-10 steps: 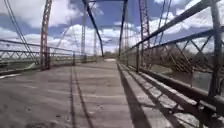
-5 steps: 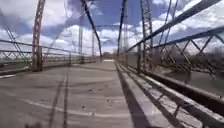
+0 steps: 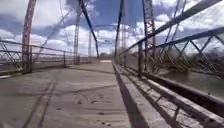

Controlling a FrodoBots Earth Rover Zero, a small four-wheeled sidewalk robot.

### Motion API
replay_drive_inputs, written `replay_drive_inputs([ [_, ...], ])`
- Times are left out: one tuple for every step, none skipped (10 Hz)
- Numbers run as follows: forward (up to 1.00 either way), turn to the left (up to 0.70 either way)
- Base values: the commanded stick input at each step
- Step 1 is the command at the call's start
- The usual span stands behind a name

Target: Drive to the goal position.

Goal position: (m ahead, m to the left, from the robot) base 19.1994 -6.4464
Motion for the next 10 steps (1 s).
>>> replay_drive_inputs([
  [1.0, 0.0],
  [1.0, 0.0],
  [1.0, 0.0],
  [1.0, 0.0],
  [1.0, 0.0],
  [1.0, 0.0],
  [1.0, 0.0],
  [1.0, 0.0],
  [1.0, 0.0],
  [1.0, 0.0],
])
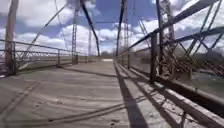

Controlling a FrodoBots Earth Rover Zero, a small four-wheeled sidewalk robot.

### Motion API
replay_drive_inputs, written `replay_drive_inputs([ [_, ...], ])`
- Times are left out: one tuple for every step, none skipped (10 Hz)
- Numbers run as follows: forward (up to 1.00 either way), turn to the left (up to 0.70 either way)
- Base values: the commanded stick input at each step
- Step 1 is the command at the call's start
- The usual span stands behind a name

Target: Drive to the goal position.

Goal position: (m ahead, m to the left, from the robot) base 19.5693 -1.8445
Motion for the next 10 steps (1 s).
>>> replay_drive_inputs([
  [1.0, -0.01],
  [1.0, -0.14],
  [1.0, -0.26],
  [1.0, -0.19],
  [1.0, -0.11],
  [1.0, -0.02],
  [1.0, 0.0],
  [1.0, 0.0],
  [1.0, 0.0],
  [1.0, 0.0],
])
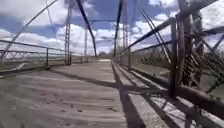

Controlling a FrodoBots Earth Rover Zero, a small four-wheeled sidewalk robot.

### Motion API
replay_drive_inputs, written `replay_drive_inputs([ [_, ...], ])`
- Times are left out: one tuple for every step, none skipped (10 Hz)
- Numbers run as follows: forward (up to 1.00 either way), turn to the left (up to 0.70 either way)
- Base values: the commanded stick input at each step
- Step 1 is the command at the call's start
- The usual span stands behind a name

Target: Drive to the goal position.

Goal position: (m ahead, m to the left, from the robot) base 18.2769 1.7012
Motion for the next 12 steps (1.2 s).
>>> replay_drive_inputs([
  [1.0, 0.0],
  [1.0, 0.0],
  [1.0, 0.0],
  [1.0, 0.0],
  [1.0, 0.0],
  [1.0, 0.0],
  [1.0, 0.0],
  [1.0, 0.0],
  [1.0, 0.0],
  [1.0, 0.0],
  [1.0, 0.0],
  [1.0, 0.0],
])
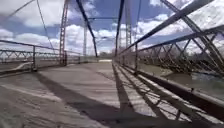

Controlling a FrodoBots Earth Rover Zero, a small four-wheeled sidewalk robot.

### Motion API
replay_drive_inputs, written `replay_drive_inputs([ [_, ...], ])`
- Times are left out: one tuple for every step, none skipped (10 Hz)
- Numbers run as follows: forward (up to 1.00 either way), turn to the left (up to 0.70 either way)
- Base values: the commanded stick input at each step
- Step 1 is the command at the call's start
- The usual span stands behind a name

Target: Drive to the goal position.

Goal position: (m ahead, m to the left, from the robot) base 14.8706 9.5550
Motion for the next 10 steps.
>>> replay_drive_inputs([
  [1.0, 0.0],
  [1.0, 0.0],
  [1.0, 0.0],
  [1.0, 0.0],
  [1.0, 0.0],
  [1.0, 0.0],
  [1.0, 0.0],
  [1.0, 0.0],
  [1.0, 0.0],
  [1.0, 0.0],
])
